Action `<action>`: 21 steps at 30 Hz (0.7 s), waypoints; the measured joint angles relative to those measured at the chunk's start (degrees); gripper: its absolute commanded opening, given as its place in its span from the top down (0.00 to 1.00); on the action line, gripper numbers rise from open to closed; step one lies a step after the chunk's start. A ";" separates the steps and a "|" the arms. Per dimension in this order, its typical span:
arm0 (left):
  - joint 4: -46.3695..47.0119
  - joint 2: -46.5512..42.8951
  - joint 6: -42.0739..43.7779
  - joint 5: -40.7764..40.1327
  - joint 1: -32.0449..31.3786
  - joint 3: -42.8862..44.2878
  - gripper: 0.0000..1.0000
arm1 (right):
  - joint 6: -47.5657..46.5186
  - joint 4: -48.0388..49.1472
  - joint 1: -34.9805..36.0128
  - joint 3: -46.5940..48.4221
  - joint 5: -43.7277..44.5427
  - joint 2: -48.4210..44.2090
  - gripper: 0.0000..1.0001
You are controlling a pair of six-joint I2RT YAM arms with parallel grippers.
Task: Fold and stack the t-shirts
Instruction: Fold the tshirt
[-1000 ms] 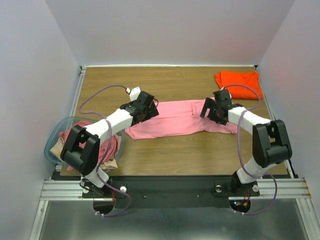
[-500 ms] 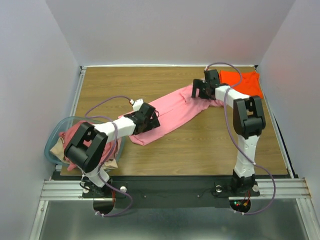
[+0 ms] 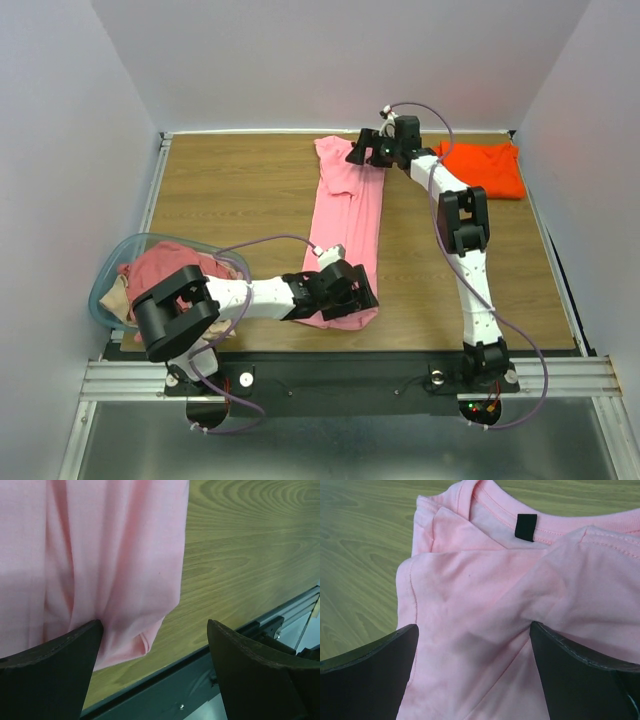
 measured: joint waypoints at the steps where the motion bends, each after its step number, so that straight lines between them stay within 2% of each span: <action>1: -0.37 0.20 -0.44 -0.04 -0.13 0.44 0.02 | 0.85 -0.04 0.11 1.20 -0.79 0.74 0.00; 5: -4.46 0.35 -1.05 -0.46 -1.66 3.19 0.02 | 2.34 -0.87 0.33 2.54 -1.75 1.25 0.00; 9: -10.36 -0.39 0.00 -3.30 -5.35 9.79 0.02 | 2.62 -2.45 0.57 2.71 -2.05 0.55 0.00; 13: -14.16 -7.08 -0.20 -7.23 -7.80 10.67 0.02 | 2.34 -7.10 0.74 -0.20 -0.63 -4.04 0.00; 18: -24.44 -21.35 -5.70 -14.51 -7.21 6.54 0.02 | 1.36 -9.92 1.49 -15.69 6.19 -22.84 0.00; 21: -31.26 -27.52 -9.64 -18.08 -5.51 2.05 0.02 | 3.08 -9.42 2.40 -31.28 12.96 -39.74 0.00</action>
